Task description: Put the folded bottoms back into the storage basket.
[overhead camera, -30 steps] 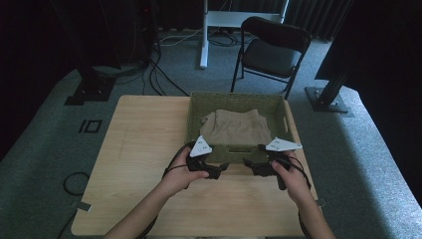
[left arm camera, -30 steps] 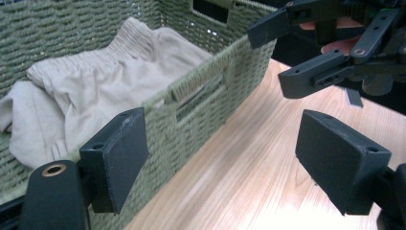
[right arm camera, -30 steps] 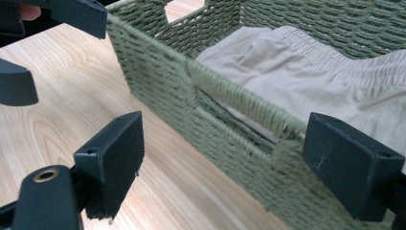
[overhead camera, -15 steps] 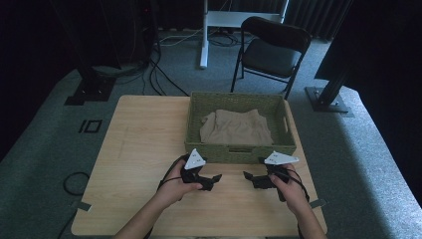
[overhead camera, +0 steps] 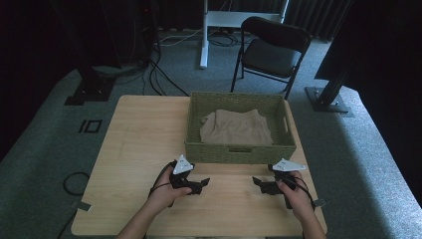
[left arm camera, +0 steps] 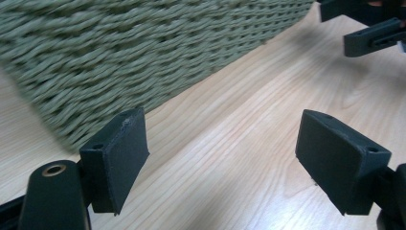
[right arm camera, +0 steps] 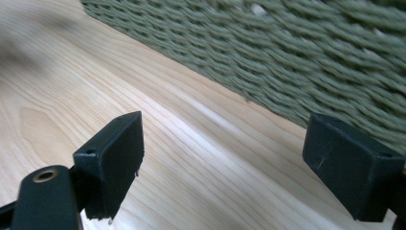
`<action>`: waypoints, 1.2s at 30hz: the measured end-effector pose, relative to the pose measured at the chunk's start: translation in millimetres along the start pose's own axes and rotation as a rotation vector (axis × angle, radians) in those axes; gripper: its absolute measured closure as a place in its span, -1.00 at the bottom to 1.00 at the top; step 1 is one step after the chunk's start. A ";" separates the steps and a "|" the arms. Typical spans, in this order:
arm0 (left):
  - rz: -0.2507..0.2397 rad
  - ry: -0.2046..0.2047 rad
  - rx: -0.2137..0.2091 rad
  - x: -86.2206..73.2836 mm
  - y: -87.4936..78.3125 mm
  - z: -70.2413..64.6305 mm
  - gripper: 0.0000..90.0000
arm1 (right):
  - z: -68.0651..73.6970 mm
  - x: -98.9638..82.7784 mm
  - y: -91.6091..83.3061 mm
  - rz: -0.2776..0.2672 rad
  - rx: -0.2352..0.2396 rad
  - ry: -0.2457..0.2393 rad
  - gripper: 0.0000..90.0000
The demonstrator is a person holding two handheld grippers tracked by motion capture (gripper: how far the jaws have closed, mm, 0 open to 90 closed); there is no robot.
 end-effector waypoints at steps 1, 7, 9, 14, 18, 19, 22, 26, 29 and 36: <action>-0.003 -0.012 0.002 -2.0 -1.3 1.8 -0.57 | -1.7 -2.1 -0.7 0.003 -0.007 0.001 -0.69; -0.004 -0.051 0.013 -11.4 -5.8 7.9 -0.57 | -9.5 -16.4 -3.7 0.030 -0.039 0.014 -0.69; -0.001 -0.050 0.021 -14.6 -6.9 10.4 -0.57 | -11.4 -18.8 -5.0 0.030 -0.048 0.022 -0.69; 0.000 -0.043 0.053 -20.6 -11.5 17.3 -0.57 | -18.9 -26.3 -10.1 0.044 -0.091 0.024 -0.70; -0.003 -0.032 0.080 -24.1 -13.0 23.9 -0.57 | -23.8 -32.8 -12.2 0.064 -0.120 0.033 -0.69; -0.003 -0.038 0.088 -25.1 -13.2 25.4 -0.57 | -24.9 -33.6 -12.4 0.064 -0.127 0.035 -0.69; 0.011 -0.042 0.105 -30.0 -14.1 30.0 -0.57 | -28.6 -38.2 -12.1 0.090 -0.152 0.027 -0.70; 0.043 -0.041 0.176 -39.5 -15.5 41.9 -0.57 | -32.3 -39.6 -12.8 0.103 -0.187 0.037 -0.71; 0.052 -0.078 0.205 -41.7 -19.1 48.2 -0.56 | -33.2 -39.7 -13.0 0.103 -0.197 0.045 -0.71; 0.155 -0.044 0.349 -51.2 -24.5 62.2 -0.57 | -33.3 -39.6 -12.6 0.104 -0.198 0.044 -0.73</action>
Point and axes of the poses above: each handheld gripper's, and its own axes: y roughly forward along the jaws, x roughly out of its top, z roughly to its left, the point moved 7 cm from there along y, roughly forward along the jaws, and after that the axes turned 8 degrees about -z, right-handed, at the moved point
